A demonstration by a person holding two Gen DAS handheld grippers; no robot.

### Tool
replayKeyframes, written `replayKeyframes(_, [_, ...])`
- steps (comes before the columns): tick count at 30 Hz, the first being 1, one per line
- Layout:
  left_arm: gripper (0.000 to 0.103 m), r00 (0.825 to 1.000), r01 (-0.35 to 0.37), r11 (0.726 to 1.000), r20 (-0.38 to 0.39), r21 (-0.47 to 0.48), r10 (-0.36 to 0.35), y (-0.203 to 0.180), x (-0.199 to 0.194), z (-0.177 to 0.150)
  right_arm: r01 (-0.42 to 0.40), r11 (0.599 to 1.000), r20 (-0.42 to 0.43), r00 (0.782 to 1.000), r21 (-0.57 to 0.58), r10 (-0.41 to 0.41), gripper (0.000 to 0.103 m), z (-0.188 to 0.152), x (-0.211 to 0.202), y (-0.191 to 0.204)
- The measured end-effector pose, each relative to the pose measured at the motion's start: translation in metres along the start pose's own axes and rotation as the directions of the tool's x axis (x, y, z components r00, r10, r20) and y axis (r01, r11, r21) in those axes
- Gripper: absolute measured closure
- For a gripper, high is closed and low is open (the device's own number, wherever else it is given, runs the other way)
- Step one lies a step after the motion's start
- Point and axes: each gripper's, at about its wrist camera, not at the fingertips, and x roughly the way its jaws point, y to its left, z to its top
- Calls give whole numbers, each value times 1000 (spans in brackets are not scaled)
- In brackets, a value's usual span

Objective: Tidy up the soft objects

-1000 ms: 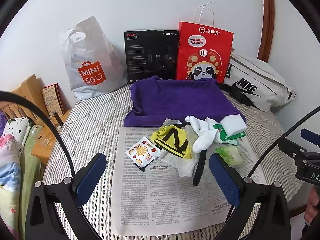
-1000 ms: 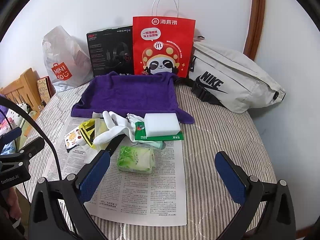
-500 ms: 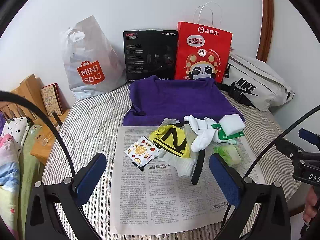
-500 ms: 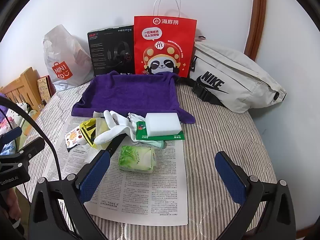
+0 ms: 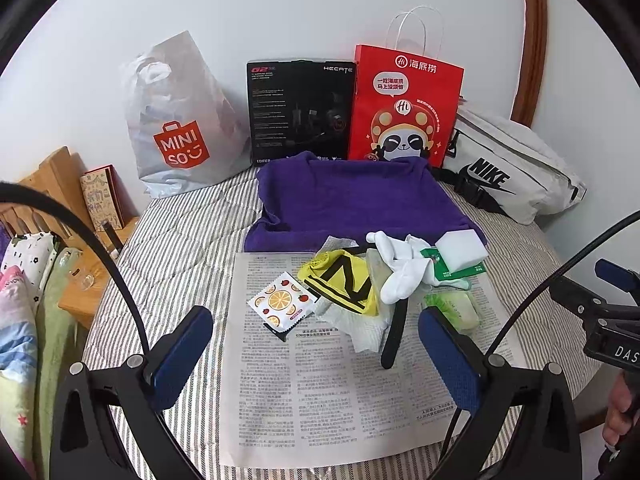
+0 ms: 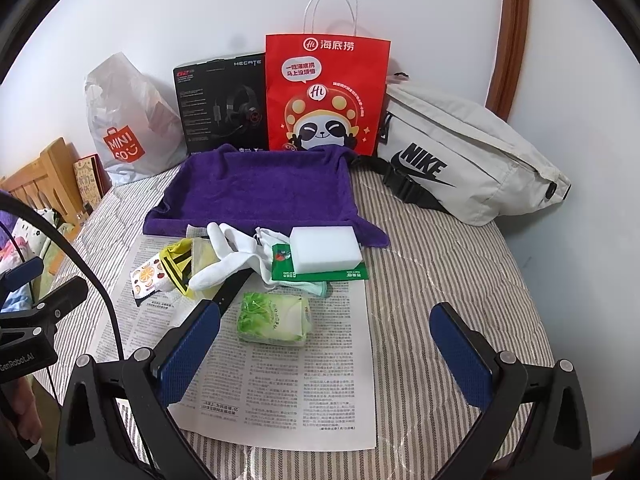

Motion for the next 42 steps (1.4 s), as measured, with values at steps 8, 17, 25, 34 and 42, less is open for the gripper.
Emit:
replayKeyframes(8, [0, 1000, -30, 999, -2, 14, 30, 2, 1, 1, -3, 1000, 1, 1000, 6, 3, 0, 2, 1, -1])
replayKeyframes(17, [0, 998, -20, 1000, -58, -8, 19, 23, 40, -4, 0, 1000, -28, 1000, 18, 0, 0, 2, 26, -8])
replayKeyframes(25, [0, 990, -26, 999, -140, -35, 21, 46, 97, -19, -2, 1000, -71, 997, 6, 2, 0, 0, 57, -8])
replayKeyframes(34, [0, 976, -41, 999, -212, 29, 47, 48, 150, -31, -9, 1000, -106, 994, -17, 7, 0, 2, 83, -3])
replayKeyframes(42, [0, 976, -15, 997, -214, 74, 31, 54, 173, -27, -8, 1000, -143, 990, -10, 7, 0, 8, 104, -5])
